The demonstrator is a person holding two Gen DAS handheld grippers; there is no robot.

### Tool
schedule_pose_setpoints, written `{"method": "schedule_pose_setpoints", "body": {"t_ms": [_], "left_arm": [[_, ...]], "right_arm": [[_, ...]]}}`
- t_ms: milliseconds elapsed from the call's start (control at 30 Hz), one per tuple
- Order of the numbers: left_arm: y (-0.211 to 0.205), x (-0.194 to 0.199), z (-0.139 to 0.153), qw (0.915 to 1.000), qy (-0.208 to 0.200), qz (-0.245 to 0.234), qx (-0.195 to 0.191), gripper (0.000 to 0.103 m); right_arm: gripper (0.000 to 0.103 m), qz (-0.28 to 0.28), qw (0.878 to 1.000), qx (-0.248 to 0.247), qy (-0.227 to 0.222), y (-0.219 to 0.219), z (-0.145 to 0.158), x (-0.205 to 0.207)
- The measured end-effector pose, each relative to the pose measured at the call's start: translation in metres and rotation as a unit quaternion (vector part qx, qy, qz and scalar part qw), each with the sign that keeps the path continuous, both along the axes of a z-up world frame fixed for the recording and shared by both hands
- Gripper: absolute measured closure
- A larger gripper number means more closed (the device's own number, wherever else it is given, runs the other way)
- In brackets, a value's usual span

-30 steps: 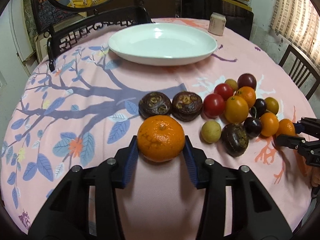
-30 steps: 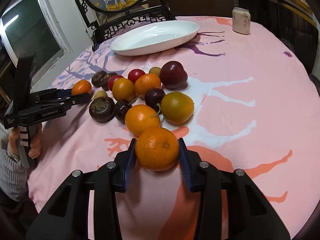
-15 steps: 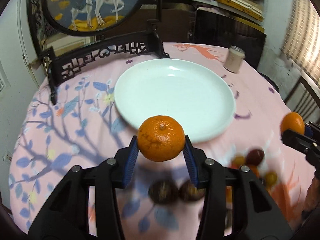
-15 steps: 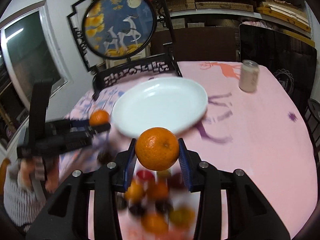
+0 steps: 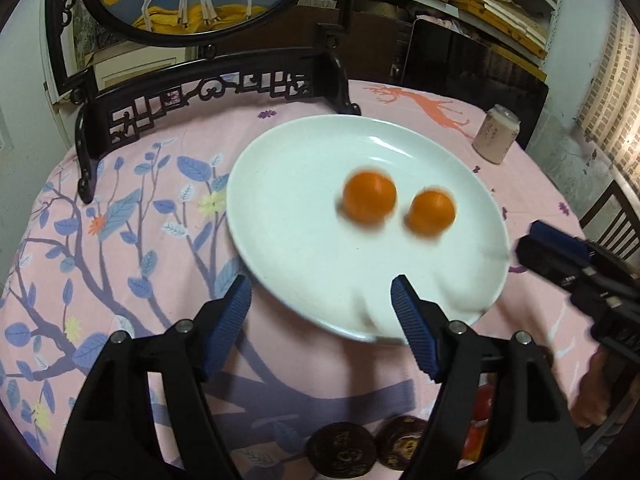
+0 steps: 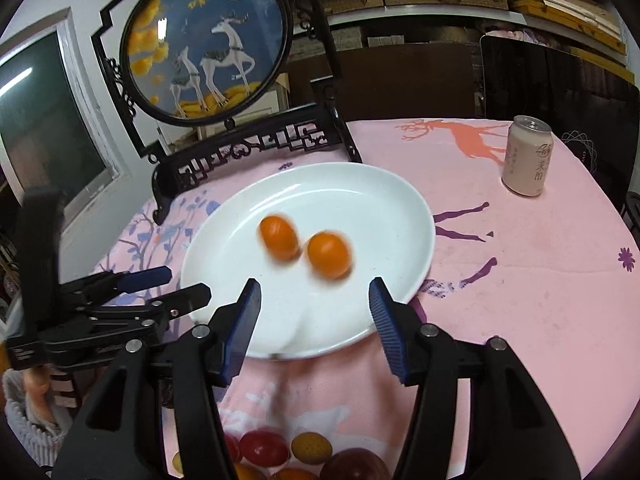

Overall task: Organize fruits
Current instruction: 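Lower both oranges onto the white plate and open both tools, then grasp a dark brown patterned fruit with the left tool while the right grasps a dark red plum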

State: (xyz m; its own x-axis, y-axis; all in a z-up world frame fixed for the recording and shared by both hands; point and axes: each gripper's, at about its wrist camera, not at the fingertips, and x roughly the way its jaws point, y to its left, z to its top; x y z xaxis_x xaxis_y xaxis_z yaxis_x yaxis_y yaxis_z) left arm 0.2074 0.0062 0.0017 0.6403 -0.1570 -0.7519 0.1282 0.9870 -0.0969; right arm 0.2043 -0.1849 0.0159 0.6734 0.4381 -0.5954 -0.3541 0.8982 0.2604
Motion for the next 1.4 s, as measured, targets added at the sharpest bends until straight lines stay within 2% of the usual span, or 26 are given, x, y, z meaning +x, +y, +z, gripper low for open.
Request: {"method": "schedule_pose_setpoints", "body": {"t_ms": [267,400,533,667,767,800,967,1100,1233,1333,1400], "left_arm": [[0.004,-0.025,0.004,0.9990,-0.024,0.013,0.035,0.021],[0.003,-0.043,0.004,0.9982,-0.031,0.012,0.050,0.017],[0.004,-0.064,-0.006,0.9974,-0.023,0.014,0.067,0.014],[0.013,-0.078,-0.015,0.9979,-0.008,0.022,0.060,0.014],[0.022,-0.087,-0.018,0.9983,0.000,0.032,0.050,0.011],[0.024,-0.090,-0.019,0.9982,0.003,0.035,0.049,0.011],[0.022,-0.102,-0.018,0.9990,-0.003,0.022,0.038,0.008],[0.013,-0.099,-0.025,0.9984,0.007,0.011,0.054,0.007],[0.003,-0.096,-0.033,0.9957,0.014,0.007,0.091,0.005],[0.007,-0.092,-0.036,0.9929,0.016,0.023,0.116,0.002],[0.021,-0.087,-0.036,0.9908,0.020,0.055,0.122,0.002]], "right_arm": [[0.046,-0.009,1.000,0.025,0.003,-0.011,0.003,-0.024],[0.040,-0.029,0.999,0.038,-0.012,-0.027,0.006,-0.048],[0.036,-0.056,0.997,0.058,-0.003,-0.051,-0.003,-0.068],[0.034,-0.076,0.993,0.087,0.003,-0.071,-0.007,-0.084],[0.020,-0.093,0.991,0.096,-0.006,-0.080,-0.007,-0.094],[0.019,-0.095,0.991,0.096,-0.009,-0.081,-0.007,-0.095],[0.019,-0.095,0.991,0.096,-0.009,-0.082,-0.007,-0.096],[0.019,-0.095,0.991,0.096,-0.009,-0.082,-0.007,-0.096],[0.019,-0.092,0.991,0.095,-0.005,-0.081,-0.007,-0.095],[0.019,-0.091,0.992,0.092,-0.005,-0.080,-0.008,-0.095],[0.019,-0.092,0.991,0.093,-0.005,-0.080,-0.007,-0.095]]}}
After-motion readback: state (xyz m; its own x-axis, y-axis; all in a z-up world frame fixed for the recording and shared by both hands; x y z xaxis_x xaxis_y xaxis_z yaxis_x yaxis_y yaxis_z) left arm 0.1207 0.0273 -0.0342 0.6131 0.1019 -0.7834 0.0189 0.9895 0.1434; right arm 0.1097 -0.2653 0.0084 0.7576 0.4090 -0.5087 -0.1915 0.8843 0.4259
